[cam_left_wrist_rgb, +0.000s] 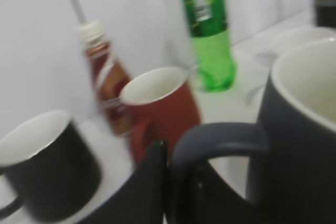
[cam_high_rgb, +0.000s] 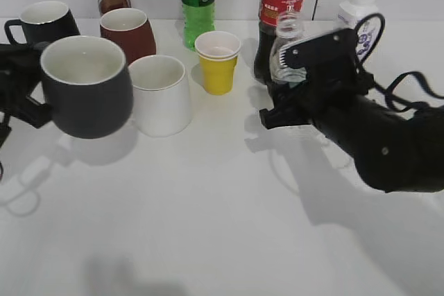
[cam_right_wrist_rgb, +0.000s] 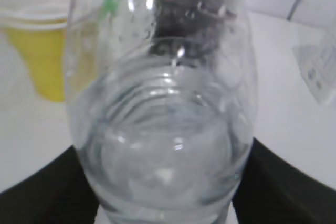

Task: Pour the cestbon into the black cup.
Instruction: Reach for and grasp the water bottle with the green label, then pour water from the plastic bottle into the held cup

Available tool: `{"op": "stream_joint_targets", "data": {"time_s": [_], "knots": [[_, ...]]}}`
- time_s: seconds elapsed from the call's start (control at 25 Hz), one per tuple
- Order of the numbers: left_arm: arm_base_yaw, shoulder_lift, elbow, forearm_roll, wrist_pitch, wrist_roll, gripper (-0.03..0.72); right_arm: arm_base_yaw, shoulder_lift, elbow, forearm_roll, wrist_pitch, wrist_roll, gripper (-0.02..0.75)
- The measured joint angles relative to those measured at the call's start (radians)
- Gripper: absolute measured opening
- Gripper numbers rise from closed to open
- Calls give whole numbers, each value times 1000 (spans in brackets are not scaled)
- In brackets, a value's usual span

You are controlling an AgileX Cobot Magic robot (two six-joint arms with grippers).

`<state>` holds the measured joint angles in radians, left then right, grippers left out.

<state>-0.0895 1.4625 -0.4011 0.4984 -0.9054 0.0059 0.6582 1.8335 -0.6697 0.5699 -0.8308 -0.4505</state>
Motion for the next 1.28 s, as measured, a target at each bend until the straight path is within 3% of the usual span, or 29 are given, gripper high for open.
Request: {"op": "stream_joint_targets", "data": {"time_s": [0.28, 0.52, 0.8, 1.28], "knots": [[-221, -86, 0, -39, 164, -6, 41, 5, -202, -29, -243, 139, -312, 482], [-373, -88, 0, -144, 225, -6, 41, 7, -239, -60, -335, 205, -662, 482], [-426, -90, 0, -199, 230, -13, 41, 7, -239, -60, -447, 219, -804, 482], [-441, -88, -54, -202, 356, -25, 41, 7, -239, -60, -538, 188, -955, 482]]}}
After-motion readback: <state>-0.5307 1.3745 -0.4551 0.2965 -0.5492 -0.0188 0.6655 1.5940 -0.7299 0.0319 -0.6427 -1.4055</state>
